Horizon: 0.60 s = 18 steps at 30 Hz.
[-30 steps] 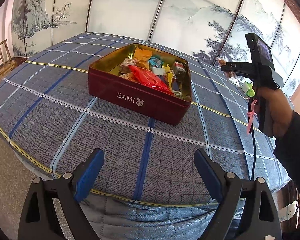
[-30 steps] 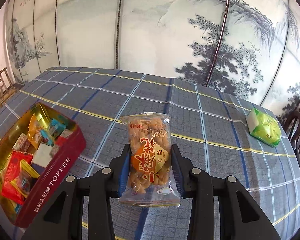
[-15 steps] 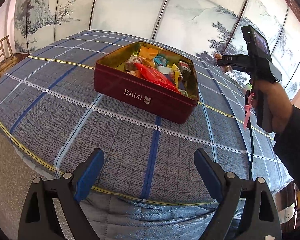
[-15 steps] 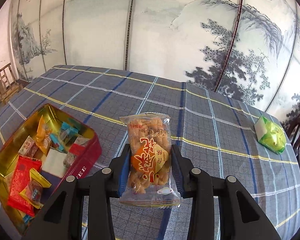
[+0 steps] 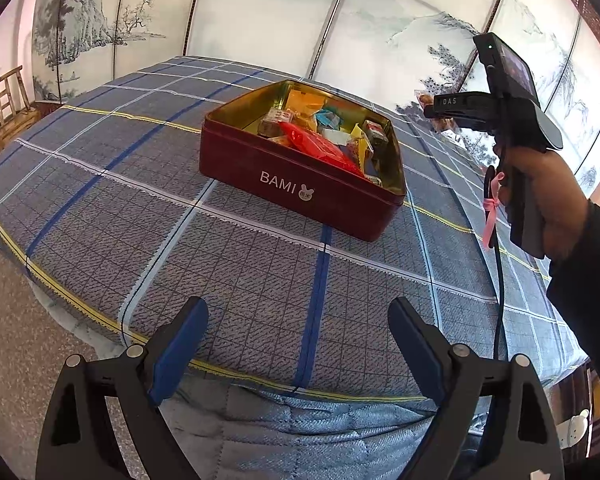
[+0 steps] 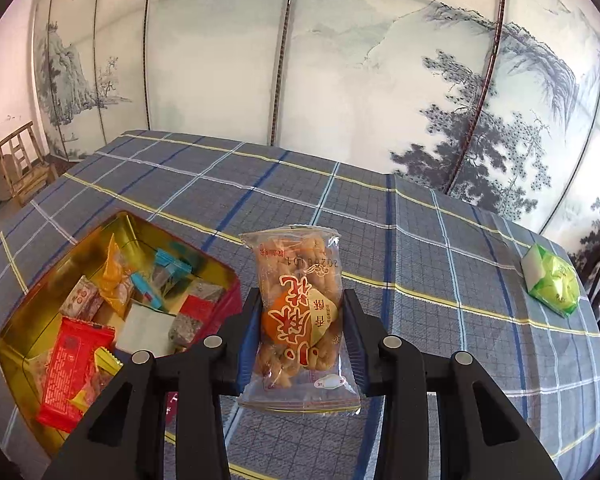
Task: Organize snacks
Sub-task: 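Carry the peanut bag with the right tool over the tin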
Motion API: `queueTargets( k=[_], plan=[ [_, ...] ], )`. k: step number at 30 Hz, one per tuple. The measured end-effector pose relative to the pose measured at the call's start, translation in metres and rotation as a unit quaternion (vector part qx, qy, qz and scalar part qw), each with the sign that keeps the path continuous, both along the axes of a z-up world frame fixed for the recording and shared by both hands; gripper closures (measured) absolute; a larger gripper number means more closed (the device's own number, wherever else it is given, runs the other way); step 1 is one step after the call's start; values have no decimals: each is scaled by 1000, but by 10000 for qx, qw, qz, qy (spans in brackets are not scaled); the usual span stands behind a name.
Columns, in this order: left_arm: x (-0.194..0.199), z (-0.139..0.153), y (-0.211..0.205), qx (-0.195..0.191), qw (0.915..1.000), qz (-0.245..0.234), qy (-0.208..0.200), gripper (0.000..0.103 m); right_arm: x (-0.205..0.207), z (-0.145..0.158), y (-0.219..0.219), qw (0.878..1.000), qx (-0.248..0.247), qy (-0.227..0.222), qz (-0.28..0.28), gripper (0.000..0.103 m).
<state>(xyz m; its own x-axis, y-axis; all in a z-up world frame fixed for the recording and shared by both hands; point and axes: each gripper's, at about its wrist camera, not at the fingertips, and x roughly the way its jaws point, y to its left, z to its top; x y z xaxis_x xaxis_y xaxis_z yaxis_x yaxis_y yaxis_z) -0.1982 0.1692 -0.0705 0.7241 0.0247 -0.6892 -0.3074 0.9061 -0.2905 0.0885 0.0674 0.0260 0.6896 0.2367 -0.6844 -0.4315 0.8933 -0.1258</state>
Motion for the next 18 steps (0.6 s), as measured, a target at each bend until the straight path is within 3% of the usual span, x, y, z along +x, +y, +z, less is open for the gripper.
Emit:
queueTargets(
  k=[18],
  plan=[
    [-8, -6, 10, -66, 9998, 153, 55, 14, -25, 0, 53, 9984, 148, 81, 532, 63]
  ],
)
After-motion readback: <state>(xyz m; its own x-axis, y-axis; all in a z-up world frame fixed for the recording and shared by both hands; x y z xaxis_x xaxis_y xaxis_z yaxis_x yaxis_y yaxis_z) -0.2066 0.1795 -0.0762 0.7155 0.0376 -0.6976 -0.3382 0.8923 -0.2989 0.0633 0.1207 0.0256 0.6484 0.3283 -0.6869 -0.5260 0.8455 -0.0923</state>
